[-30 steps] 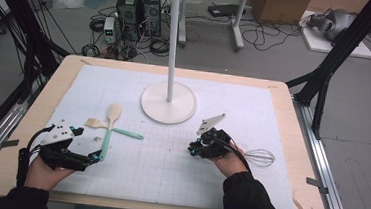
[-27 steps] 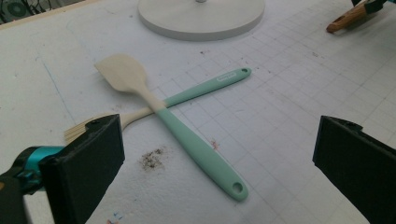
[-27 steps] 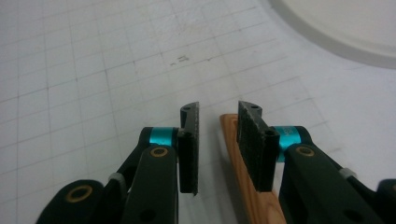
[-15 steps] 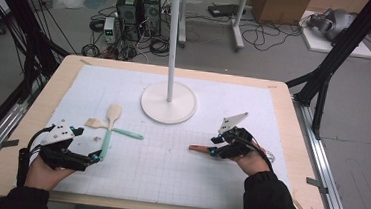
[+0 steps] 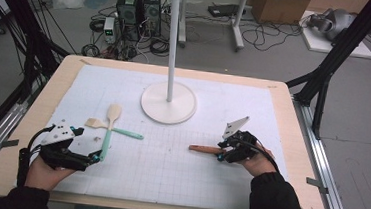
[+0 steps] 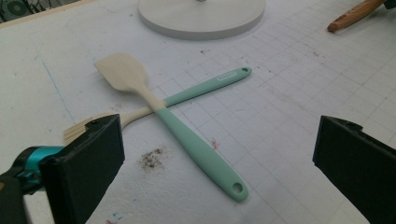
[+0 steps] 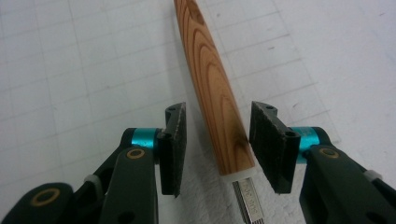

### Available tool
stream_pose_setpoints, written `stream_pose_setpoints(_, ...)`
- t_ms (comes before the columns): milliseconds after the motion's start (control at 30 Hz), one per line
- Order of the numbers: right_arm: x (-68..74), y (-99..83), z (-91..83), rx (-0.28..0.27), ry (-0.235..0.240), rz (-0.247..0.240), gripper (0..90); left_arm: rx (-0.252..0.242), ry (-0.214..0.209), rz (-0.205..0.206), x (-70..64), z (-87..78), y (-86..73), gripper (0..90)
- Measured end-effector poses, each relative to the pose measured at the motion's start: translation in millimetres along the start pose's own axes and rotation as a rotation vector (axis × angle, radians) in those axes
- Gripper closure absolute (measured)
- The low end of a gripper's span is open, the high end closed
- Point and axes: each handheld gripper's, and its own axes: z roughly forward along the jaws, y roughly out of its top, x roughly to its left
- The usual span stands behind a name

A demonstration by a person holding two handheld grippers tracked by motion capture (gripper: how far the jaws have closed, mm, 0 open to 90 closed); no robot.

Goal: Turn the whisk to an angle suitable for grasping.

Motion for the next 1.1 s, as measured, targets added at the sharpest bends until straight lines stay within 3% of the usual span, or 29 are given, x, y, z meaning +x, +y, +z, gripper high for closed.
stream_pose_setpoints(333, -3.5, -3.3, 8.2, 0.058, 0.003, -0.028, 62.1, 0.000, -0.001, 0.001, 0.1, -0.1, 0.1, 2.5)
stream_pose_setpoints(633, -3.7, -3.6, 8.2, 0.056, 0.022, -0.048, 68.7, 0.001, 0.002, 0.003, -0.1, -0.2, 0.1, 2.5)
stream_pose_setpoints(1100, 1.7, -2.9, 4.8, 0.064, 0.041, -0.082, 70.0, 0.001, 0.003, 0.002, 0.1, -0.3, 0.1, 2.5)
